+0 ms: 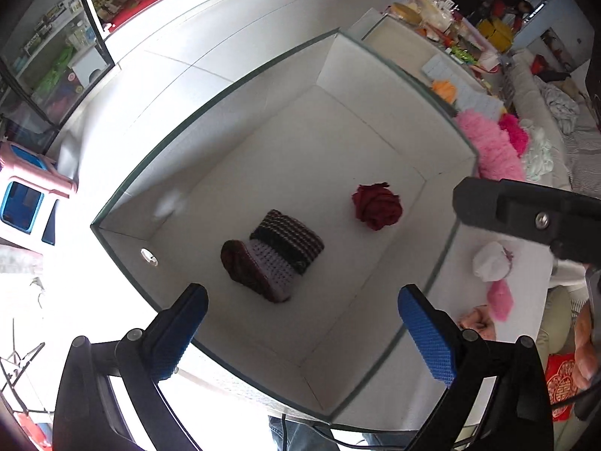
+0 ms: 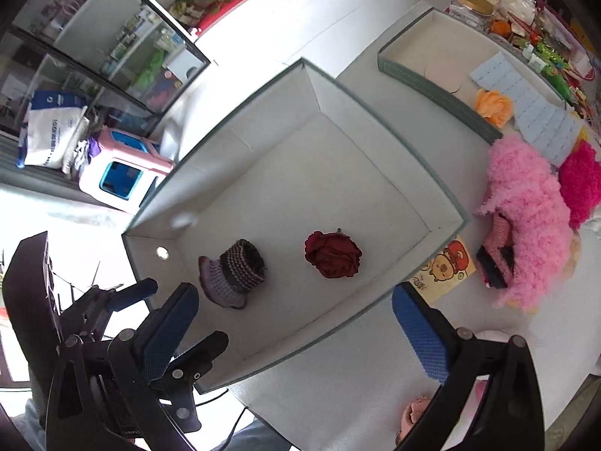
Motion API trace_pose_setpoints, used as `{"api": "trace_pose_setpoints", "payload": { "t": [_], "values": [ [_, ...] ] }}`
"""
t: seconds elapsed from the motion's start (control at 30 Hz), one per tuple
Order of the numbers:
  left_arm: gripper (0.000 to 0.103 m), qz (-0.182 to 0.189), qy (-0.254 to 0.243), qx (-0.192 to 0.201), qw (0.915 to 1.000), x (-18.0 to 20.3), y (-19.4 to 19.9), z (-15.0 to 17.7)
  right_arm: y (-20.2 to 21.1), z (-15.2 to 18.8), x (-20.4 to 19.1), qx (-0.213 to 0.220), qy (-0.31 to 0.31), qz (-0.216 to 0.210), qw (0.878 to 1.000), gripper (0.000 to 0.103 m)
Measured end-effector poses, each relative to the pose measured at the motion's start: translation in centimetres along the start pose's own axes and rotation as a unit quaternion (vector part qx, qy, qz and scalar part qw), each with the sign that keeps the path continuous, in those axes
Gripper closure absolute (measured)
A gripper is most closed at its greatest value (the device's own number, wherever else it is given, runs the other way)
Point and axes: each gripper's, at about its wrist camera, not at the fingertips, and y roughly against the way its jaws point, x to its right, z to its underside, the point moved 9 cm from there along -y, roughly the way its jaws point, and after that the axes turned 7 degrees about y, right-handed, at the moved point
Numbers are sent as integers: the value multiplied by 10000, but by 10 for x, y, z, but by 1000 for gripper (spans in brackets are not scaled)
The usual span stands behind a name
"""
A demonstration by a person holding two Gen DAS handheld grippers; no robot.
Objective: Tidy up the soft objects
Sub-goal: 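Move the left tool to the pink knit hat while the right tool approaches the pink sponge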
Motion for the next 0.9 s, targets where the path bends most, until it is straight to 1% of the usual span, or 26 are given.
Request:
{"api": "trace_pose_setpoints", "payload": {
  "t": [0.03, 0.13, 0.17, 0.23, 0.3, 0.4, 0.47, 0.53, 0.6, 0.67, 0.73, 0.9],
  "values": [
    [1, 19, -110, -20, 9999, 5, 5, 6, 10, 3, 3, 80, -53, 3, 10000, 0],
    [1, 203, -499, -330, 9980, 25, 13, 29, 34, 23, 19, 196, -282, 137, 9993, 0],
    [1, 274, -680, -430, 9964, 35, 16, 38, 41, 36, 27, 188, -414, 179, 9988, 0],
    [1, 326, -1148, -633, 9908, 55, 22, 58, 50, 67, 48, 38, -740, 233, 9970, 0],
    [1, 325, -1685, -859, 9814, 80, 23, 79, 52, 104, 71, -213, -1129, 302, 9929, 0],
    [1, 332, -2387, -1214, 9629, 109, 21, 110, 46, 164, 104, -669, -1707, 543, 9816, 0],
    [1, 243, -2714, -1379, 9522, 125, 17, 124, 42, 202, 125, -970, -2141, 659, 9697, 0],
    [1, 97, -2989, -1432, 9434, 135, 13, 133, 41, 232, 141, -1103, -2628, 624, 9565, 0],
    [1, 3, -3117, -1370, 9403, 143, 14, 135, 44, 252, 153, -1046, -3082, 523, 9441, 0],
    [1, -15, -3143, -1372, 9393, 147, 14, 134, 46, 268, 163, -959, -3413, 457, 9339, 0],
    [1, -42, -3098, -1423, 9401, 145, 10, 135, 46, 282, 168, -929, -3584, 447, 9279, 0],
    [1, -153, -2938, -1832, 9380, 139, -13, 148, 31, 316, 167, -1161, -3852, 294, 9150, 0]
  ]
}}
